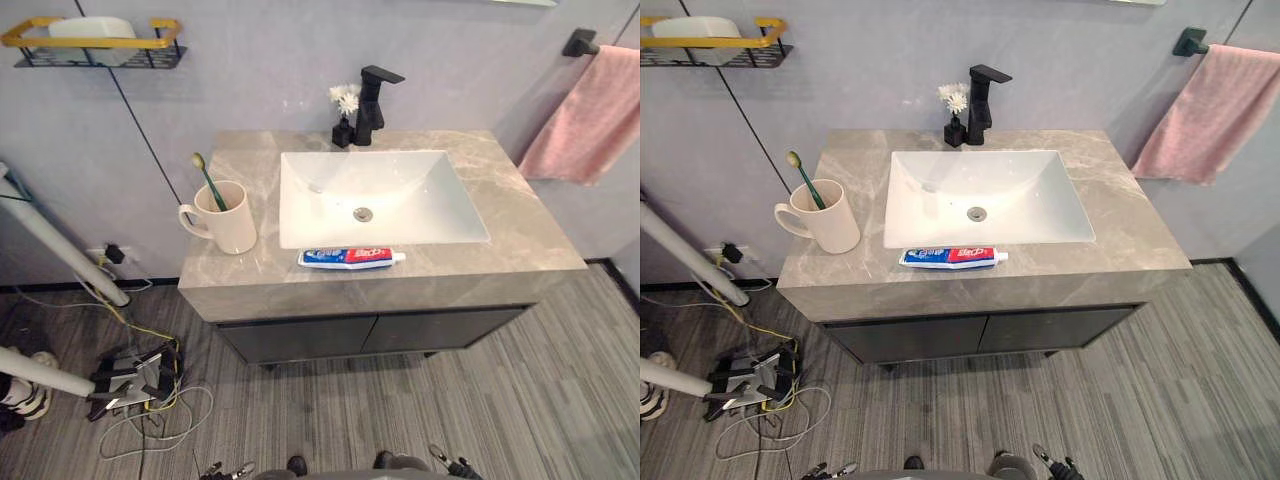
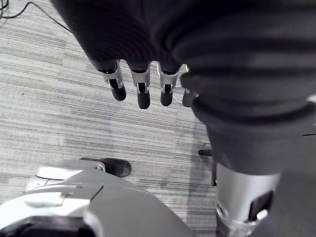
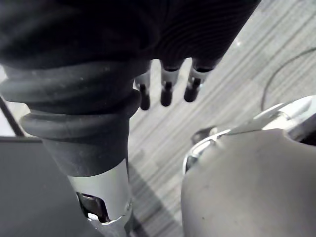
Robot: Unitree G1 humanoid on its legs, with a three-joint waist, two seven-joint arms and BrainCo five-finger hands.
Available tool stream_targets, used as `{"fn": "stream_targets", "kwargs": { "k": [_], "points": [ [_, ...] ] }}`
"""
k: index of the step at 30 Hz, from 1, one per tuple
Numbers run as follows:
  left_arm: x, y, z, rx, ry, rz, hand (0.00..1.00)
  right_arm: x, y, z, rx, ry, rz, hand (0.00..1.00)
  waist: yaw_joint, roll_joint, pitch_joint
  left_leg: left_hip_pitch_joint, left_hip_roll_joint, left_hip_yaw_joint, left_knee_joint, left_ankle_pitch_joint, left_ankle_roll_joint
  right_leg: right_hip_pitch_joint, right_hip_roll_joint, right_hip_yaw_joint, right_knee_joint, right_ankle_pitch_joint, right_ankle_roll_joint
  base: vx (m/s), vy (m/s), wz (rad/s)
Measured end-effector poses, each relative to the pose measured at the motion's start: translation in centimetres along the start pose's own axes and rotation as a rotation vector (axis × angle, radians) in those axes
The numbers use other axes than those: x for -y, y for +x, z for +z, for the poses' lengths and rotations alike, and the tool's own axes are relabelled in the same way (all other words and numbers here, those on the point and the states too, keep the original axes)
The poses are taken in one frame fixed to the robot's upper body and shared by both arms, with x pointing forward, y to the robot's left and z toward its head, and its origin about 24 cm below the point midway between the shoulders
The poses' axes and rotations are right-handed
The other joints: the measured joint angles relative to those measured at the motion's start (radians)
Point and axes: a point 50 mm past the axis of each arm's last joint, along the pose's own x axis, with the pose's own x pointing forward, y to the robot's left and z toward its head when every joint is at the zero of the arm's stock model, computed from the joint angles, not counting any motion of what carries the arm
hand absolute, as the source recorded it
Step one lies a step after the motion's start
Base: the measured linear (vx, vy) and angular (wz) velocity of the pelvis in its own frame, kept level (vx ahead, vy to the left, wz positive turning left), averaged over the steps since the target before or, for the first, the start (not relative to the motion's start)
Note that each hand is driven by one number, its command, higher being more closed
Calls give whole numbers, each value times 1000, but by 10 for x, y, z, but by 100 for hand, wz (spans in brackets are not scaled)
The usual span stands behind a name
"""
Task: Organize washtable
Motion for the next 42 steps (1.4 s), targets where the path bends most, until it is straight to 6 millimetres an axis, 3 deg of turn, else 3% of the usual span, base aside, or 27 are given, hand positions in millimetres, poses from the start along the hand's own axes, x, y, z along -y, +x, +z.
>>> {"fn": "stream_targets", "kwargs": {
  "k": [6, 12, 15, 17, 19, 20, 21, 23, 25, 26, 28, 30, 34, 37, 40, 42],
  "points": [
    [-2, 0, 2, 12, -51, 11, 0, -3, 1, 3, 12, -5, 11, 0, 5, -2, -8, -20, -7, 37, 3, 13, -43, 39, -2, -55, -38, 0, 0, 48, -25, 38],
    [-7, -1, -2, 6, -156, 59, 0, -4, -1, -3, 1, 31, -3, 0, 1, -11, -18, -16, -9, 47, -19, 16, -43, 38, 3, -55, -54, 1, 1, -4, -5, -1],
    [-12, -2, -2, 26, -314, 124, 0, -2, -1, -3, 8, 30, -12, 0, 2, -9, -22, -5, -9, 73, -20, 16, -43, 39, 3, -36, -55, 2, -1, -30, 10, -15],
    [-20, -2, 13, 95, -441, 173, 0, -1, -1, -4, 10, 25, -24, 0, 1, -7, -30, -4, -7, 91, -21, 16, -43, 39, 5, -32, -57, 3, -2, -39, 3, -11],
    [-44, -6, 38, 226, -574, 266, 0, 3, -3, -8, 6, 19, -35, 0, 4, 5, -46, -1, -1, 125, -23, 16, -43, 40, 11, -23, -61, 5, -4, -34, -8, -13],
    [-67, -13, 61, 350, -636, 330, 0, 5, -5, -10, 11, 0, -34, 0, 7, 6, -62, 3, 4, 148, -28, 16, -43, 41, 17, -13, -64, 6, -6, -41, -26, -24],
    [-93, -25, 89, 491, -669, 395, 0, 6, -6, -11, 22, -29, -25, 0, 9, 7, -72, 6, 9, 166, -28, 16, -43, 42, 22, -5, -70, 9, -11, -44, -34, -29],
    [-127, -52, 136, 719, -686, 477, 0, 7, -8, -10, 41, -53, -14, 0, 19, 15, -75, 11, 16, 183, -29, 16, -43, 43, 30, 5, -74, 13, -17, -65, -40, -21],
    [-156, -98, 189, 1008, -687, 553, 0, 12, -10, -14, 37, -75, -16, 0, 30, 28, -90, 9, 24, 202, -29, 3, -29, 39, 38, 14, -77, 17, -23, -73, -23, -12],
    [-161, -111, 200, 1083, -678, 579, 0, 13, -10, -14, 36, -83, -17, 0, 30, 32, -95, 10, 25, 207, -29, -4, -27, 39, 39, 15, -78, 17, -23, -41, 3, -11],
    [-180, -164, 233, 1327, -634, 687, 0, 22, -13, -16, 37, -100, -31, 0, 30, 48, -118, 10, 29, 244, -29, -12, -15, 39, 39, 22, -88, 24, -25, -17, 14, -11],
    [-189, -197, 249, 1461, -602, 764, 0, 26, -14, -18, 30, -115, -34, 0, 32, 50, -138, 9, 27, 255, -29, -15, -14, 39, 39, 27, -96, 28, -24, 22, 15, -9],
    [-194, -251, 285, 1661, -464, 868, 0, 31, -18, -26, 11, -116, -24, 0, 38, 47, -179, 6, 24, 257, -25, -11, -9, 39, 39, 27, -102, 28, -23, 50, 8, 1],
    [-190, -276, 307, 1752, -365, 885, 0, 33, -19, -27, 12, -114, -11, 0, 46, 49, -186, 2, 21, 255, -21, -9, -11, 39, 38, 26, -103, 28, -24, 39, 7, 8],
    [-161, -324, 351, 1940, -115, 850, 0, 35, -20, -30, 2, -110, 6, 0, 60, 52, -187, -5, 21, 238, -21, -6, -14, 39, 39, 24, -103, 27, -24, 1, -10, 14],
    [-140, -351, 367, 2042, 32, 810, 0, 35, -21, -30, 3, -73, 8, 0, 58, 60, -194, 2, 19, 233, -21, -5, -12, 41, 38, 22, -106, 26, -26, 18, -9, 9]
  ]
}}
